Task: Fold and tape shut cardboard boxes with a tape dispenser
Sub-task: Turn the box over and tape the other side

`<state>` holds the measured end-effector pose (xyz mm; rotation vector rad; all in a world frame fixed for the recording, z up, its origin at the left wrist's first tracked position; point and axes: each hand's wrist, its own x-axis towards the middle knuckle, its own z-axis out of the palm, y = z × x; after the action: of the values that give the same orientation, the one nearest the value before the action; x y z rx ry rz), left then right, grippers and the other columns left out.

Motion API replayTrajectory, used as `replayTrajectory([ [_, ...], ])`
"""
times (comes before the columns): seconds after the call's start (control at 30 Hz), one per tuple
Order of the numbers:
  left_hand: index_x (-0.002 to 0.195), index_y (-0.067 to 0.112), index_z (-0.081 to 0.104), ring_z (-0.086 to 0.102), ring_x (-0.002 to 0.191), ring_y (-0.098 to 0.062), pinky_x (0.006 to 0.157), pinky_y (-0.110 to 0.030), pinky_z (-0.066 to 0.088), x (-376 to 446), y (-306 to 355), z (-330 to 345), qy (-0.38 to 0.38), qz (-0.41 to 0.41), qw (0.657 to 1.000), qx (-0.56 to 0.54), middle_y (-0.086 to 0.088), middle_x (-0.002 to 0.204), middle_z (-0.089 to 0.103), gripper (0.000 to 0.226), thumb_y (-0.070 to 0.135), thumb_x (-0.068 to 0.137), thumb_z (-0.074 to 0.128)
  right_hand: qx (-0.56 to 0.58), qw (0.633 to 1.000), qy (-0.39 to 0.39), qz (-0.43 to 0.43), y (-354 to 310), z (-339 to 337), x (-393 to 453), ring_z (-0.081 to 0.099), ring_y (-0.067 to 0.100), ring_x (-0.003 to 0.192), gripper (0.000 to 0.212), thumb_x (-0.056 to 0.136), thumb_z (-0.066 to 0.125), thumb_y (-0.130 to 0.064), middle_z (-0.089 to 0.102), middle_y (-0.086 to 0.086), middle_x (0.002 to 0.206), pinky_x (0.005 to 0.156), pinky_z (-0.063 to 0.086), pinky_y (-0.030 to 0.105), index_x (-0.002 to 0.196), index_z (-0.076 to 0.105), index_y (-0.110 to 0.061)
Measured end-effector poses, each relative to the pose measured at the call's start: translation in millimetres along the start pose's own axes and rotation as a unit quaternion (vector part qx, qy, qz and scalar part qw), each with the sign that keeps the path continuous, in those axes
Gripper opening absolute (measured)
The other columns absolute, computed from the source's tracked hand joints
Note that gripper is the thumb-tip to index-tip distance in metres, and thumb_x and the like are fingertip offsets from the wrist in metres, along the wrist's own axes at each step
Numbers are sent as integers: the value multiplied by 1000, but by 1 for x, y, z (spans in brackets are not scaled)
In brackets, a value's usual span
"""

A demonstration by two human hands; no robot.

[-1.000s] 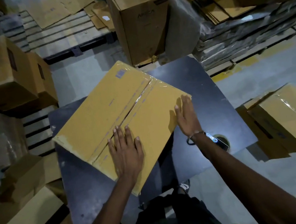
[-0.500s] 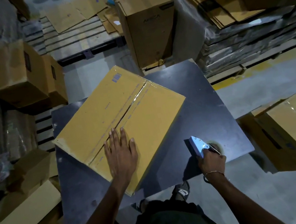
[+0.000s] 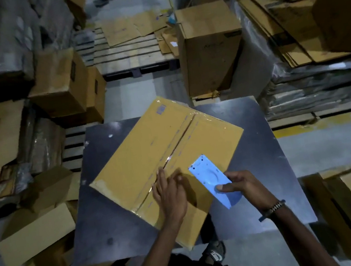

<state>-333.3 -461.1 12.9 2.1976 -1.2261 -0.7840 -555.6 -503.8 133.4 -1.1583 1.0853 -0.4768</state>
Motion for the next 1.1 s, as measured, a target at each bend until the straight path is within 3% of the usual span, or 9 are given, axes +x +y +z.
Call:
replayTrajectory([
  [0.1, 116, 47, 77, 51, 144, -20, 120, -47, 37, 12, 21, -52, -87, -129, 927, -340, 5, 147, 62, 64, 87, 94, 32, -15, 998, -65, -9, -22, 21, 19, 64, 15, 72, 21, 75, 79, -23, 72, 10, 82, 65, 44, 21, 83, 78, -3],
  [0.2, 124, 20, 77, 67, 124, -21, 106, -38, 47, 17, 26, -115, -198, -172, 848, -461, -2, 130, 74, 68, 71, 104, 36, -41, 994, -100, -8, -31, 45, 42, 66, 26, 76, 31, 76, 81, -22, 72, 28, 90, 65, 46, 29, 93, 78, 4],
  [0.27, 120, 10, 76, 69, 118, -23, 106, -39, 48, 20, 16, -144, -216, -171, 835, -476, -7, 127, 74, 60, 63, 103, 51, -65, 991, -118, -8, -36, 62, 57, 65, 28, 72, 26, 83, 82, -19, 72, 26, 86, 65, 43, 33, 95, 78, 5],
  [0.33, 116, 14, 76, 66, 110, -23, 105, -40, 46, 22, 3, -166, -234, -154, 835, -474, -9, 118, 72, 46, 54, 101, 62, -77, 988, -131, -1, -40, 81, 71, 66, 24, 68, 22, 86, 81, -14, 74, 18, 82, 65, 46, 32, 95, 78, 5],
  [0.5, 115, -1, 77, 58, 92, -22, 84, -32, 48, 46, -44, -198, -224, -136, 848, -460, -15, 107, 65, 39, 34, 99, 68, -91, 984, -149, 17, -45, 132, 103, 63, 33, 79, 57, 72, 88, -38, 64, 40, 100, 72, 46, 39, 98, 74, 11],
  [0.67, 109, 7, 82, 70, 91, -19, 78, -24, 57, 75, -86, -228, -179, -149, 898, -374, -15, 106, 79, 23, 24, 99, 71, -99, 983, -137, 71, -50, 180, 126, 65, 26, 73, 44, 76, 84, -37, 72, 16, 84, 68, 45, 32, 90, 74, 4],
  [0.83, 102, 7, 76, 71, 99, -22, 107, -44, 55, 117, -132, -253, -167, -313, 828, -434, -7, 102, 79, 18, 4, 93, 61, -76, 986, -107, 101, -50, 248, 141, 63, 21, 69, 48, 81, 79, -46, 72, 7, 83, 70, 43, 34, 97, 74, -1],
  [1.03, 92, 8, 78, 73, 69, -2, 67, -16, 55, 123, -167, -263, -145, -265, 882, -363, 6, 75, 78, 10, 7, 94, 68, -182, 975, -40, 120, -37, 284, 148, 40, 27, 62, 58, 70, 65, -59, 49, 11, 66, 64, 31, 36, 72, 58, -1],
  [1.1, 94, 4, 82, 76, 82, -5, 79, -18, 59, 128, -176, -259, -125, -226, 898, -357, -2, 92, 82, 16, 17, 86, 78, -242, 960, -15, 140, -42, 294, 156, 40, 18, 51, 55, 81, 65, -61, 45, -1, 55, 55, 30, 32, 61, 52, -11],
])
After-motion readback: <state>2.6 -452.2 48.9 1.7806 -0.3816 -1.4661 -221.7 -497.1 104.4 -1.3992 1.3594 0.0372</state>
